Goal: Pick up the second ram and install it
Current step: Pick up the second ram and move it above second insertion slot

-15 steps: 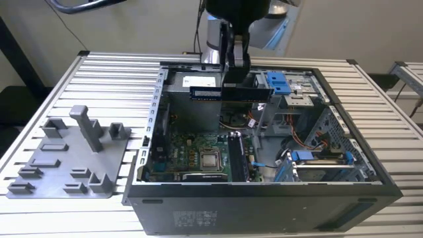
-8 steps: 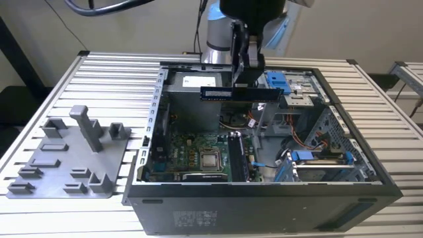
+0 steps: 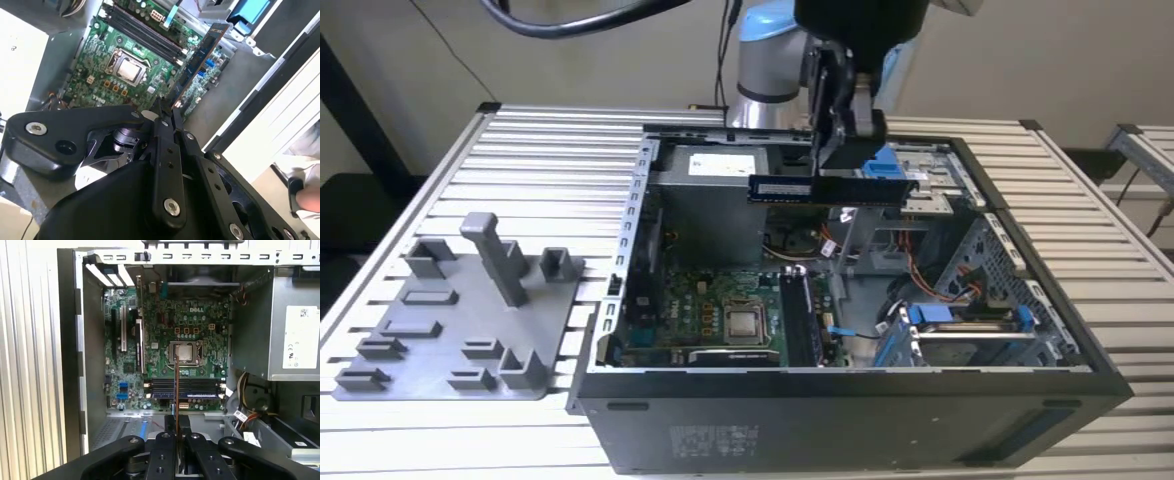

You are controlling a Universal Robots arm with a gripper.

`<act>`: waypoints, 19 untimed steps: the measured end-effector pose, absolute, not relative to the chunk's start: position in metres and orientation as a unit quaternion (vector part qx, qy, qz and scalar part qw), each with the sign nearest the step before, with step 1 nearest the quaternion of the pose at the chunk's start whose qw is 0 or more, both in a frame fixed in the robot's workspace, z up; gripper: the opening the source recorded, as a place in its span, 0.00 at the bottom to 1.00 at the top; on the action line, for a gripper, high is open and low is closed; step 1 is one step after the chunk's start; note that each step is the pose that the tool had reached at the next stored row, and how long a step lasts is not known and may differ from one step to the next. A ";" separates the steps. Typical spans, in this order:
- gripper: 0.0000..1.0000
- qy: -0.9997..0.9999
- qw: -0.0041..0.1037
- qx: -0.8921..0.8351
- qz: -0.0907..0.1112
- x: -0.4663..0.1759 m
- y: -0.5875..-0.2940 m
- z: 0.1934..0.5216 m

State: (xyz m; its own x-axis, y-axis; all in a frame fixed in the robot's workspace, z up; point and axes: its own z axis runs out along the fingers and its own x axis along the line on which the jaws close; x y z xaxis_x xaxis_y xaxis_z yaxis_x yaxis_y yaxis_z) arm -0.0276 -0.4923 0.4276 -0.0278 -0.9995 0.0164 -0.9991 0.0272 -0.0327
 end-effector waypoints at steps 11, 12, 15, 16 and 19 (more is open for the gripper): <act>0.14 0.717 0.006 -0.697 -0.017 -0.006 -0.492 0.428; 0.14 0.717 0.006 -0.697 -0.017 -0.005 -0.492 0.428; 0.14 0.717 0.006 -0.697 -0.017 -0.002 -0.492 0.428; 0.14 0.717 0.006 -0.697 -0.017 -0.001 -0.492 0.428; 0.14 0.717 0.006 -0.697 -0.017 -0.001 -0.492 0.428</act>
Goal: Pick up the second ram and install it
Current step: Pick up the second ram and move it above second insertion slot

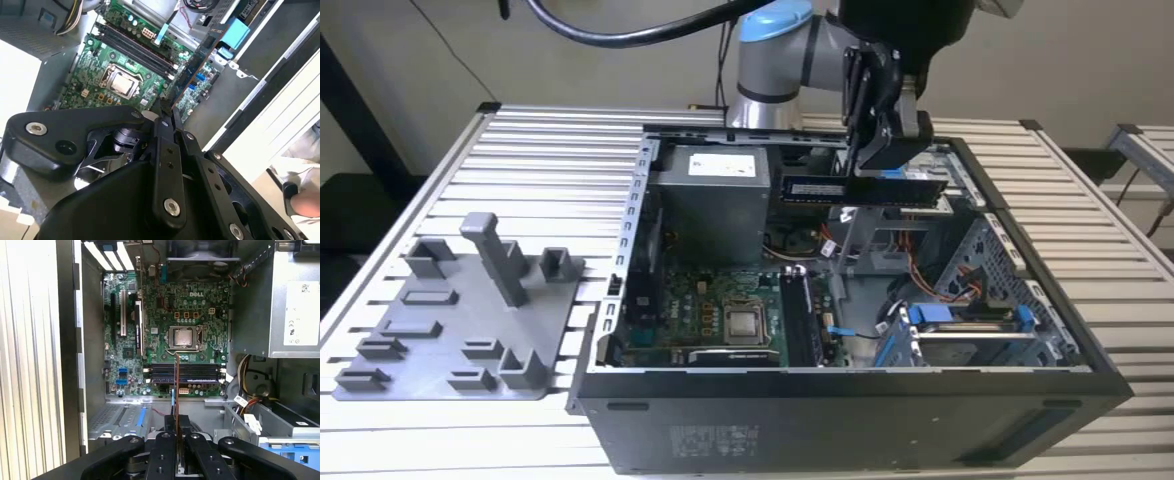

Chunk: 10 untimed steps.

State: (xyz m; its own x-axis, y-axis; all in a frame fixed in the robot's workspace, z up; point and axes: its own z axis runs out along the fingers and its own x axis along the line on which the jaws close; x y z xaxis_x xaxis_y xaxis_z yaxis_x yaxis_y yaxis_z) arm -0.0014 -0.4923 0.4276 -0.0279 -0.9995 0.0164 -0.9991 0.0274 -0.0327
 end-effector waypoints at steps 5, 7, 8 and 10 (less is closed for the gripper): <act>0.14 0.717 0.006 -0.697 -0.017 -0.001 -0.492 0.428; 0.14 0.717 0.006 -0.697 -0.017 -0.001 -0.492 0.428; 0.14 0.717 0.006 -0.697 -0.017 -0.001 -0.492 0.428; 0.14 0.717 0.004 -0.697 -0.016 -0.001 -0.492 0.428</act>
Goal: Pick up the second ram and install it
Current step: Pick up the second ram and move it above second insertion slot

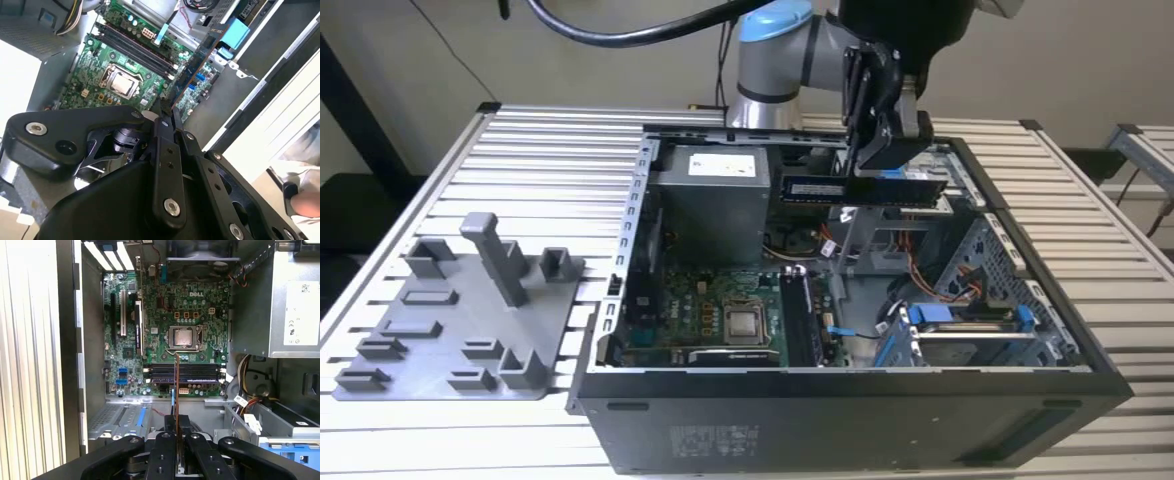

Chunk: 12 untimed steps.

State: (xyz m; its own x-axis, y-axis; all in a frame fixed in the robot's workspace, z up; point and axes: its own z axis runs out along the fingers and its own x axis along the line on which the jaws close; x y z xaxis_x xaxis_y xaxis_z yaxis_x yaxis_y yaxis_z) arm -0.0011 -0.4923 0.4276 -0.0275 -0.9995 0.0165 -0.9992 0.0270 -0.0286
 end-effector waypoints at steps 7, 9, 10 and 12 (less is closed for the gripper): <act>0.14 0.717 0.001 -0.697 -0.013 -0.001 -0.482 0.427; 0.14 0.717 0.001 -0.697 -0.013 -0.001 -0.478 0.427; 0.14 0.717 0.001 -0.697 -0.013 -0.001 -0.477 0.427; 0.14 0.717 0.001 -0.697 -0.013 -0.001 -0.476 0.427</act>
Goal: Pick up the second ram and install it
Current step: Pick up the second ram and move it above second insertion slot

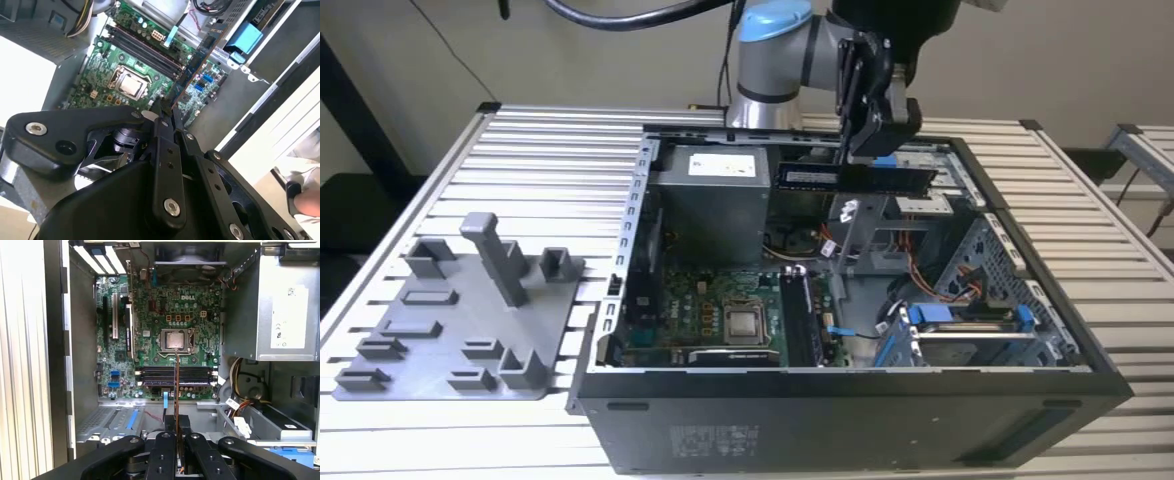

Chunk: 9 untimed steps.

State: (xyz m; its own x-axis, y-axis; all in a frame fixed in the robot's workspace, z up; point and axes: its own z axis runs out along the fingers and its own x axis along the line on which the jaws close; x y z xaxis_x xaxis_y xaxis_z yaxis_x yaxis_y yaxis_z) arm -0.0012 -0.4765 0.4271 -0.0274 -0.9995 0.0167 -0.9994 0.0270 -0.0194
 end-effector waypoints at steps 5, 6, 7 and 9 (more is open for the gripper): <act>0.14 0.717 0.001 -0.697 -0.013 -0.001 -0.476 0.427; 0.14 0.717 0.001 -0.697 -0.013 -0.001 -0.476 0.427; 0.14 0.717 0.001 -0.697 -0.013 -0.001 -0.475 0.427; 0.14 0.717 0.001 -0.697 -0.013 -0.001 -0.474 0.427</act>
State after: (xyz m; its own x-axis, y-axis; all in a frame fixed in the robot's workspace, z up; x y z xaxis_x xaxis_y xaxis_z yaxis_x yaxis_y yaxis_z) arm -0.0013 -0.4743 0.4272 -0.0276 -0.9995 0.0168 -0.9994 0.0273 -0.0194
